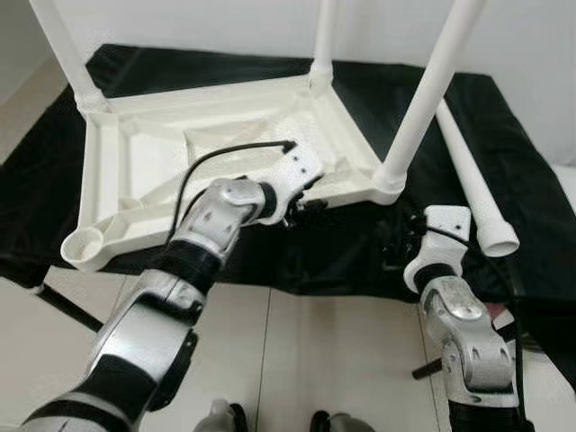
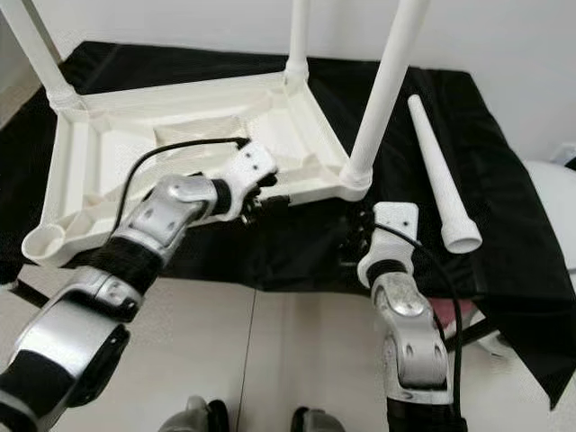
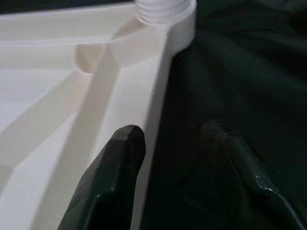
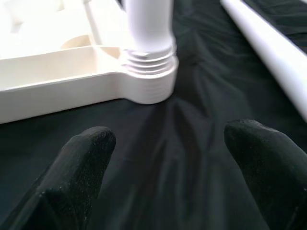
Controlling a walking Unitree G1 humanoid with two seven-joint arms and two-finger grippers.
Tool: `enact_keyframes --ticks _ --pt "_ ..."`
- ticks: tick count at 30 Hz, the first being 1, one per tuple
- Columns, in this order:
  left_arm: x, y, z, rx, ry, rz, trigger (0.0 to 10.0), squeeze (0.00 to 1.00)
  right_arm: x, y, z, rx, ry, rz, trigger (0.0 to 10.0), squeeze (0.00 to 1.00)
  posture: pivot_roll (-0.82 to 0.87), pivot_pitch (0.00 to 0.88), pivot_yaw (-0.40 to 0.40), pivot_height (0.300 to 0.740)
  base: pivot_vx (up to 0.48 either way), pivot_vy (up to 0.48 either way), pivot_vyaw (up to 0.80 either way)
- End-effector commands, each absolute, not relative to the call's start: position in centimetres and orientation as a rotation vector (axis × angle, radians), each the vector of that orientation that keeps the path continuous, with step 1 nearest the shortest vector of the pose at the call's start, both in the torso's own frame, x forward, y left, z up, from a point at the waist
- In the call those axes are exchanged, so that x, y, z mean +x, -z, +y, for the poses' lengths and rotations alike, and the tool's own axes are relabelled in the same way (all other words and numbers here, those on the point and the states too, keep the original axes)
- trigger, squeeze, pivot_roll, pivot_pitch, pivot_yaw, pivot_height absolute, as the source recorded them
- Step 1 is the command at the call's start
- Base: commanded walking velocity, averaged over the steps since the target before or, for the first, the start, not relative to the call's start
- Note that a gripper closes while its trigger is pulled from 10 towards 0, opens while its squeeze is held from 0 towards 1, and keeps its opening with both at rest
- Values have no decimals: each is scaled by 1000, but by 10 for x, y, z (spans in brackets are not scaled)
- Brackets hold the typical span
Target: Building children table
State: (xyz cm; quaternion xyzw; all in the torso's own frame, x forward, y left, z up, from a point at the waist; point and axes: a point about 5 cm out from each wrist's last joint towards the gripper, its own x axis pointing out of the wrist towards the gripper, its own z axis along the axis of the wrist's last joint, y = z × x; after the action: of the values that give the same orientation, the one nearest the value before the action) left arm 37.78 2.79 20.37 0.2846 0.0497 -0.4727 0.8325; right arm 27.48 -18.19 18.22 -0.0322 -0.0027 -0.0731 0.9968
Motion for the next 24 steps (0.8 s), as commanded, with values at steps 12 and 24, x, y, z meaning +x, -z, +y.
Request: enact_keyframes --ticks 12,24 --pt "397 -197 38 664 675 73 10000 0 271 -193 -186 -65 169 -36 10000 0 -78 160 21 740 0 0 0" --pt "399 -232 41 618 818 -63 10000 1000 276 -193 -182 -58 139 -29 10000 0 -54 149 2 740 0 0 0"
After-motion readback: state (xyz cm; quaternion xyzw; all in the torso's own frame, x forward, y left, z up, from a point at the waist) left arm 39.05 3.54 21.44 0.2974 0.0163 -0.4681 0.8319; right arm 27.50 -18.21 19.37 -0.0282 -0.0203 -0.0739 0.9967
